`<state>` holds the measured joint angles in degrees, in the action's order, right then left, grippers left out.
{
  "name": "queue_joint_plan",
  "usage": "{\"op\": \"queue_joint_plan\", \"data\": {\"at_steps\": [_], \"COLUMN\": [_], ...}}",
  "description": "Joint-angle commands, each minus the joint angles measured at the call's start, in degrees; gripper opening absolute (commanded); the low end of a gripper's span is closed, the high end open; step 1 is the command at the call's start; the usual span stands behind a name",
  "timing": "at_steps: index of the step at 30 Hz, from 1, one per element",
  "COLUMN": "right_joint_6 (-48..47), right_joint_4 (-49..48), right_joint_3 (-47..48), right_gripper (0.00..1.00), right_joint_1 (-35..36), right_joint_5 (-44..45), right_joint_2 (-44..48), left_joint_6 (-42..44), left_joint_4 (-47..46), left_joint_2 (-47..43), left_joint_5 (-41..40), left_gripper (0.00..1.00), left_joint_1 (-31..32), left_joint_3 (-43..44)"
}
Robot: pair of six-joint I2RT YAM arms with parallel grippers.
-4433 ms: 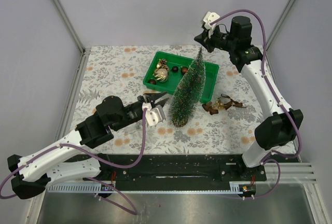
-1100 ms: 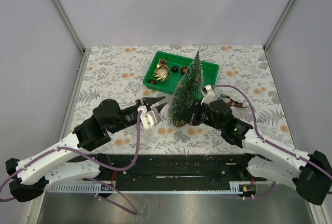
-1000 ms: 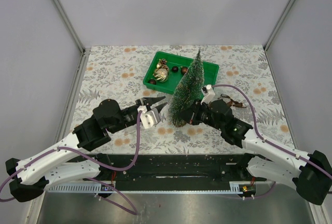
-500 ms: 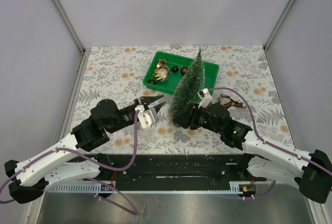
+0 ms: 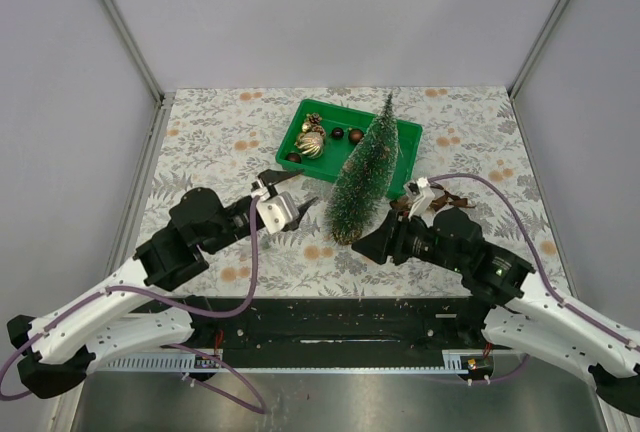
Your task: Decorate the small christmas tree
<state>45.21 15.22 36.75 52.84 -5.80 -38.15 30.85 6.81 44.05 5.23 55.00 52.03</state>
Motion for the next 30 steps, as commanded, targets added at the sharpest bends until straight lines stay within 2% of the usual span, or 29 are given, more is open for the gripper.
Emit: {"op": "queue_joint_plan", "data": {"at_steps": [1,6,10,13,17,20,25,30], "right_joint_6": [-3.2,-9.7,-15.0,-18.1,-16.5,-16.1,-15.7,-12.1], "right_joint_4": [8.1,16.8,21.4,24.2,25.1,23.9,23.0,26.0], "right_joint_3": [8.0,19.9,28.4,32.1,31.5,29.3,28.1,24.9], "right_gripper": [0.61,0.68,0.80,0.84,0.90,0.92,0.94,0.94], "right_joint_1": [0.5,0.5,0.5,0.5,0.5,0.4,0.4,0.4], "right_joint_5": [-3.1,-0.4,5.4,13.8,28.4,34.9,35.9,40.2], "right_joint_2": [1.0,0.4,-0.8,-1.9,-1.5,-2.0,-5.1,-2.6], "left_joint_6": [-6.0,-12.6,-18.7,-20.0,-23.0,-26.5,-28.3,-28.7], "left_joint_4": [-2.5,0.3,8.3,17.0,23.2,27.5,37.4,45.3], "left_joint_2": [0.8,1.7,5.5,9.5,13.2,15.9,19.7,21.0], "left_joint_5": [-2.6,-3.5,-1.5,0.3,3.2,7.3,12.3,16.3], "left_gripper": [0.65,0.78,0.91,0.99,0.99,0.99,0.99,0.99], "left_joint_1": [-1.4,-3.6,-8.2,-11.2,-16.5,-21.1,-25.1,-30.4], "left_joint_3": [3.2,6.3,12.7,19.4,26.4,30.5,37.0,41.2]}}
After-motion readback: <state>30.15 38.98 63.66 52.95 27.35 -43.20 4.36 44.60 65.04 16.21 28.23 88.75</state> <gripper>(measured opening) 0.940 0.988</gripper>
